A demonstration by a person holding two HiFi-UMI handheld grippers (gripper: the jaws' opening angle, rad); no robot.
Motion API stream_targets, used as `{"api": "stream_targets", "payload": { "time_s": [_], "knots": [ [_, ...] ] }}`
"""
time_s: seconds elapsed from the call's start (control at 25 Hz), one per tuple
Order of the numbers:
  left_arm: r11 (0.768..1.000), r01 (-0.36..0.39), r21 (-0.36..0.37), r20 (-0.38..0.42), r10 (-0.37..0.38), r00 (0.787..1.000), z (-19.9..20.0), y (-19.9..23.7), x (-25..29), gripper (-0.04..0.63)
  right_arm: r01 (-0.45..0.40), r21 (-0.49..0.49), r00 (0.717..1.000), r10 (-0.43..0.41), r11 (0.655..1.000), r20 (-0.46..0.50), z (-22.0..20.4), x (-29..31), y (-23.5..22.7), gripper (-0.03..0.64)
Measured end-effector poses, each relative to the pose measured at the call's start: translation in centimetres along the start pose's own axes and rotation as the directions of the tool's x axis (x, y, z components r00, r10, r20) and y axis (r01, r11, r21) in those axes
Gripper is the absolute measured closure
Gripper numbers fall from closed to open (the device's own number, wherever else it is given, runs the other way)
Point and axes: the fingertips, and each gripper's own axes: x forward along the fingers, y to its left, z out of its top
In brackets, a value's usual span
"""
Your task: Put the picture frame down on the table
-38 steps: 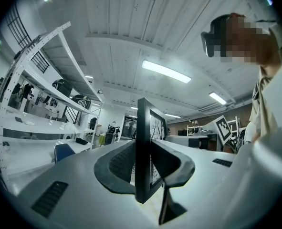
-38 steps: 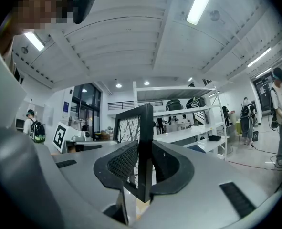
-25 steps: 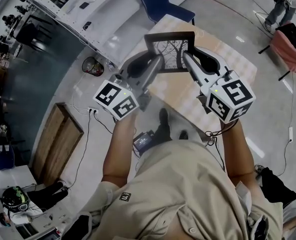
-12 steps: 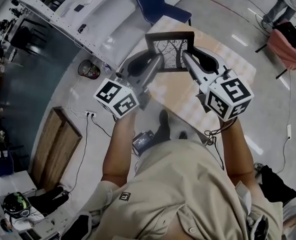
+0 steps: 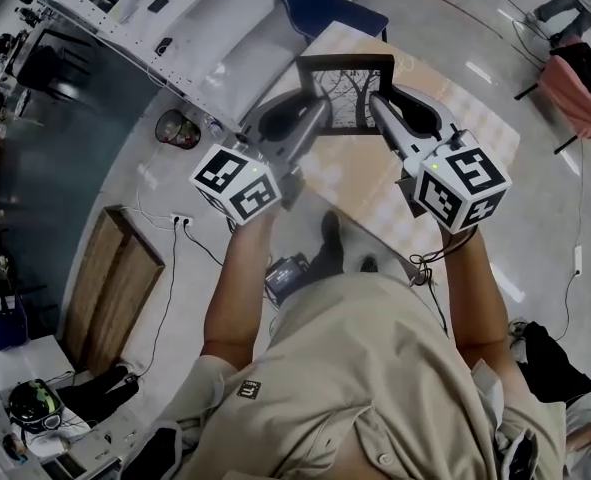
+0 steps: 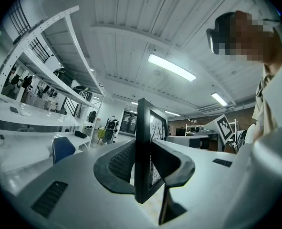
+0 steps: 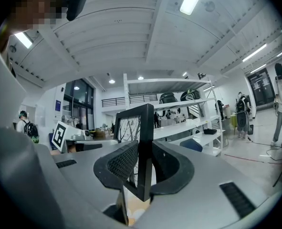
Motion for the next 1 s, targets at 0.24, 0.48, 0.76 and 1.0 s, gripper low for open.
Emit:
{"api": "stream_targets", "payload": {
  "time_s": [0.24, 0.48, 0.76, 1.0],
  "knots": [
    [1.000, 0.001, -0.011, -0.015, -0.001, 1.000, -0.8, 1.4, 0.4, 0.499, 0.006, 0.021, 1.000, -0.005, 1.000, -0.013, -1.0, 1.2, -0.6, 0.534],
    [0.999, -0.004, -0.040, -0.039, 0.003, 0.999, -2.8, 2.6, 0.9, 0.499, 0.016, 0.043, 0.999, -0.014, 0.999, -0.042, -3.0, 2.1, -1.7, 0.535],
    [0.997, -0.006, -0.078, -0.067, 0.001, 0.998, -4.2, 4.1, 2.1, 0.499, 0.035, 0.068, 0.997, -0.030, 0.997, -0.070, -4.3, 3.2, -3.2, 0.534],
    [0.995, -0.009, -0.104, -0.097, -0.001, 0.995, -6.2, 4.9, 2.4, 0.499, 0.052, 0.094, 0.995, -0.043, 0.994, -0.089, -6.4, 3.7, -3.9, 0.534]
  ]
}}
